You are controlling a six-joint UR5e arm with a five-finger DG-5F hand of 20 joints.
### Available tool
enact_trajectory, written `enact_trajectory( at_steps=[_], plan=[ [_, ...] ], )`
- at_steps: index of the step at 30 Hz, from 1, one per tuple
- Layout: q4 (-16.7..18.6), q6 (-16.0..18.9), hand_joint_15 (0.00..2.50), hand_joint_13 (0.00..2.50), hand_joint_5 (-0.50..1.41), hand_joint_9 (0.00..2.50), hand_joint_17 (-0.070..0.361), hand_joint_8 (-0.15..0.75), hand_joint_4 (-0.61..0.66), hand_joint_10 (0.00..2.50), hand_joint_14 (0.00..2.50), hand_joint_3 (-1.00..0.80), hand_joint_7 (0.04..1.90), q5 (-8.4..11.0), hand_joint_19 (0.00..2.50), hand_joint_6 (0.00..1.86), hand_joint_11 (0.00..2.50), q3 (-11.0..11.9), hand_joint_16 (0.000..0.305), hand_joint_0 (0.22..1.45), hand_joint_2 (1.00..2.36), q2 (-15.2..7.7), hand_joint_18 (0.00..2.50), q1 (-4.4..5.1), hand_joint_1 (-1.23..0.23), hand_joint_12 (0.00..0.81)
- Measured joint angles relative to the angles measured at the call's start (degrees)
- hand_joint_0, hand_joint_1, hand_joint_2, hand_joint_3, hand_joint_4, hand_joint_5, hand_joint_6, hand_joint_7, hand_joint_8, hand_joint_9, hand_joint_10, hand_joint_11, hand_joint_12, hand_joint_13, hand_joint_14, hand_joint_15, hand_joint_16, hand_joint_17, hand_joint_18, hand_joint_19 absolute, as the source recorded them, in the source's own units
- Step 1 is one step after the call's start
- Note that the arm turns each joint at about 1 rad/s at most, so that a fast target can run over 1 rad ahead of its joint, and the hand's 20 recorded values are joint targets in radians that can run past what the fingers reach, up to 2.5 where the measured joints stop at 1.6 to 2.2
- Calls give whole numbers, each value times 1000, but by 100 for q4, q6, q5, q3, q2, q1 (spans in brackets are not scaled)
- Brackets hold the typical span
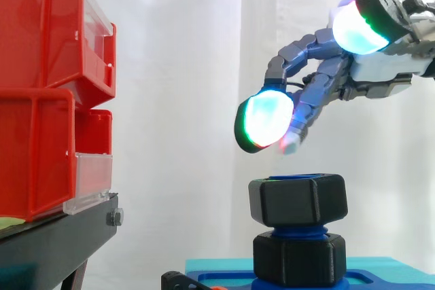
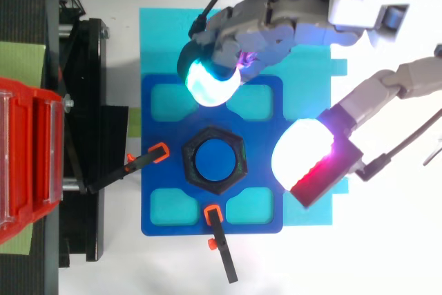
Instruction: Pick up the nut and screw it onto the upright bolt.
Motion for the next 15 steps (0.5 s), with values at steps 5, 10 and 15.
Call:
enact_trajectory(
  at_steps=[5, 10, 15],
  plan=[
    [293, 49, 0, 0, -261, 0, 112, 141, 40, 0, 0, -500, 574, 254, 0, 501, 0, -23, 50, 488, 1000, -100, 0, 191, 87, 335],
    [390, 96, 0, 0, -275, 0, 117, 127, 20, 0, 0, -500, 564, 425, 0, 501, 0, -30, 52, 481, 1000, -239, 0, 332, 144, 330],
    [432, 142, 0, 0, -278, 0, 120, 118, 14, 0, 0, -500, 565, 596, 0, 501, 0, -32, 53, 482, 1000, -298, 0, 449, 182, 327]
  ],
)
